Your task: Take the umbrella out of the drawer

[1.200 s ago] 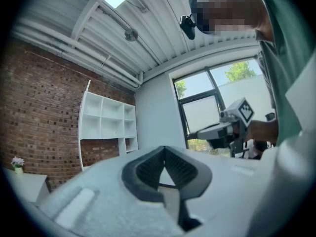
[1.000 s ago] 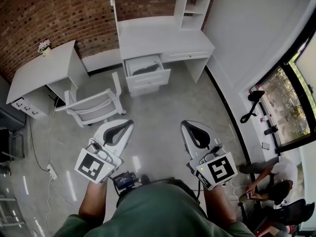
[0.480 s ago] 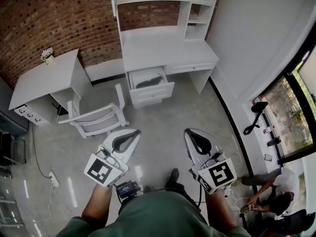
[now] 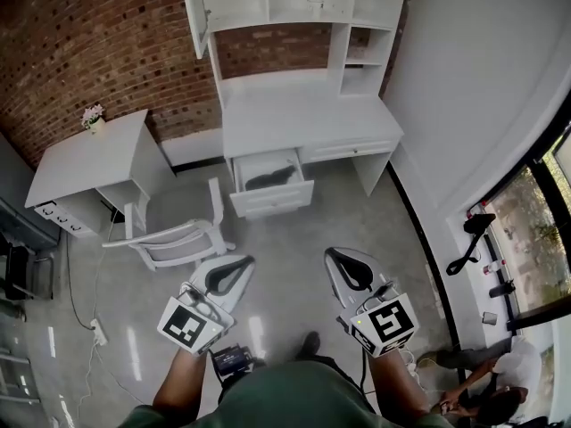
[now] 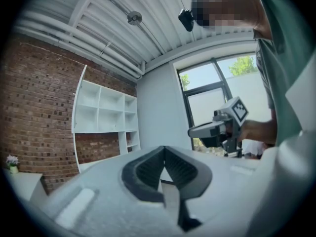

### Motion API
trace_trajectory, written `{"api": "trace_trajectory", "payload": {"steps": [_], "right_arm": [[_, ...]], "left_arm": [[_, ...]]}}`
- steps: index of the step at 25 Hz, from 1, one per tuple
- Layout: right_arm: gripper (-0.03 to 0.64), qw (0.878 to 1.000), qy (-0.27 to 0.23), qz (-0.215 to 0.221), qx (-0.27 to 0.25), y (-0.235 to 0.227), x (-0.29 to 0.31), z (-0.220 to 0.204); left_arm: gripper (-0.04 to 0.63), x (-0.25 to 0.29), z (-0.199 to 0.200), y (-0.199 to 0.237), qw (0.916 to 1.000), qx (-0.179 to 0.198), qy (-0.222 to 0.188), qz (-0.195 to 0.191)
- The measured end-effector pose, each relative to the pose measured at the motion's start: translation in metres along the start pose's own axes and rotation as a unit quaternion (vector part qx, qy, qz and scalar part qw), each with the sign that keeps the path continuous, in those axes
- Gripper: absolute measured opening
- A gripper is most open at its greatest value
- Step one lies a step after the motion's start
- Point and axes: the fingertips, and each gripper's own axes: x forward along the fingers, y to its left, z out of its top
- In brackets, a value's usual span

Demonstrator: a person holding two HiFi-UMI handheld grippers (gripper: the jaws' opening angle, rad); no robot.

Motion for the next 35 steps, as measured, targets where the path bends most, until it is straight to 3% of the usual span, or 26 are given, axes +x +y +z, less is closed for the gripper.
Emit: {"api": "trace_trajectory", "payload": {"steps": [9,16,26,35], "right_arm": [[0.006,0.999,-0.013,0.043,0.008,-0.073,-0.006,-0.01],[0.006,0.999,-0.015,0.043,0.024,-0.105,-0.009,-0.015],[0.006,0.999,0.004,-0.001,0.035,-0.16,0.03,-0.027],[0.006,0.999,0.016,-0.038,0.03,-0.194,0.117,-0.016]], "left_arm": [[0.003,0.064,0.01,-0.002,0.9984,0.013,0.024,0.049],[0.003,0.094,0.016,0.0,0.9981,0.022,0.034,0.047],[0.003,0.158,-0.001,0.048,0.9995,0.013,0.03,0.003],[0.003,0.202,-0.013,0.144,0.9993,0.003,0.012,-0.036]]}}
